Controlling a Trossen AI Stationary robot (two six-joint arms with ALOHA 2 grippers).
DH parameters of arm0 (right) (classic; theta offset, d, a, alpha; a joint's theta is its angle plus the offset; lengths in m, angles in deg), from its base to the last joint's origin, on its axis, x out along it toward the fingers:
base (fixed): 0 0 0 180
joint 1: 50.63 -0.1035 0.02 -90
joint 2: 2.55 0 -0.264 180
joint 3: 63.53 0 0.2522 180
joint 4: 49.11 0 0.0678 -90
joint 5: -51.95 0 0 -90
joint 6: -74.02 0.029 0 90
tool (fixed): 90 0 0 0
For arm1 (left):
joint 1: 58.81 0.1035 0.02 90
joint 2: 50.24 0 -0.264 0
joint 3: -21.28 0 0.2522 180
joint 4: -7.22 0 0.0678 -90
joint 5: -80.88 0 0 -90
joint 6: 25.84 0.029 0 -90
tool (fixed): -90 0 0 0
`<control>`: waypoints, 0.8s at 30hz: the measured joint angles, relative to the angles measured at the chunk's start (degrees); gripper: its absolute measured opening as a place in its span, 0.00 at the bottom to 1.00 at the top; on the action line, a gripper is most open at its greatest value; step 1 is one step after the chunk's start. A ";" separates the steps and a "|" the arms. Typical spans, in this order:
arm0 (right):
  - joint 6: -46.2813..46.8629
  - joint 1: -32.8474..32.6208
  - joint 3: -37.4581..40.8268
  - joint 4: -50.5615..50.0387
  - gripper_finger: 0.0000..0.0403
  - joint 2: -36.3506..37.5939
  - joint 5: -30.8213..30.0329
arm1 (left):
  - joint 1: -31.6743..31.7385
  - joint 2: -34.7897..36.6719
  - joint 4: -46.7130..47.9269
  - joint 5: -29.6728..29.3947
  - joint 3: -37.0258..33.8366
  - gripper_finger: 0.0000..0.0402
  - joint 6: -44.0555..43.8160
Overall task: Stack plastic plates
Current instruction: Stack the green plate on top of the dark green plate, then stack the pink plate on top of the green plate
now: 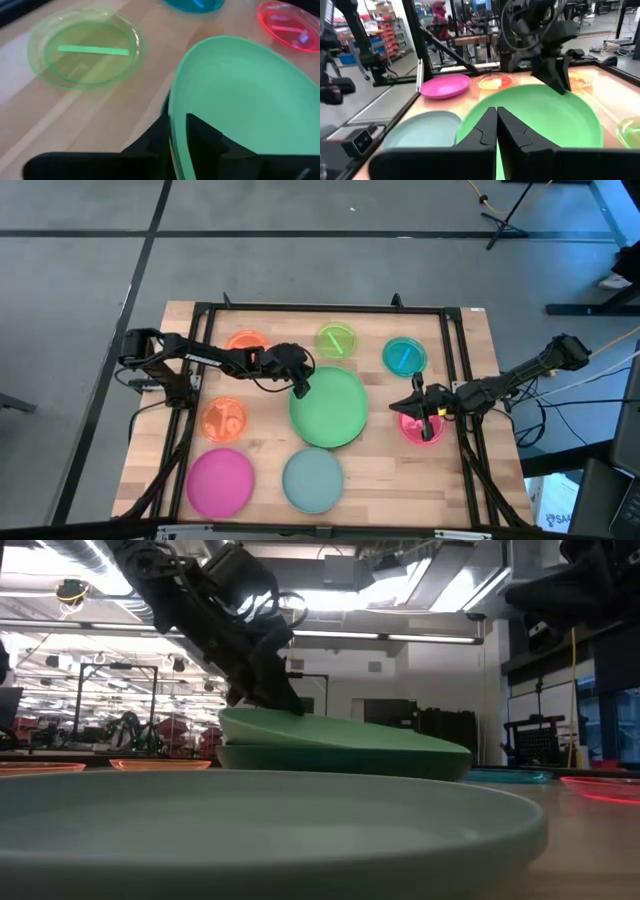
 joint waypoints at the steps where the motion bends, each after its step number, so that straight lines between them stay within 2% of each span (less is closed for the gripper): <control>1: 0.00 0.00 0.00 0.07 0.01 -0.25 0.00 | -0.01 0.05 -0.11 0.58 0.00 0.18 0.03; 6: -2.03 0.00 0.00 1.52 0.01 -0.49 -0.06 | -0.32 2.76 4.16 3.40 1.14 0.26 0.10; 12: -7.33 0.00 0.00 6.08 0.01 -0.47 -0.08 | -3.76 7.29 11.76 3.52 5.26 0.28 3.60; 16: -5.65 -0.02 -0.07 7.29 0.01 -0.47 0.97 | -9.29 9.03 11.65 3.42 7.47 0.28 4.50; 20: -2.45 0.00 -0.07 4.88 0.01 -0.52 7.04 | -15.82 8.44 11.47 2.63 8.48 0.28 1.90; 24: -3.33 -0.04 -0.07 5.85 0.01 -0.49 7.23 | -22.84 7.20 11.06 -2.79 8.57 0.28 -4.35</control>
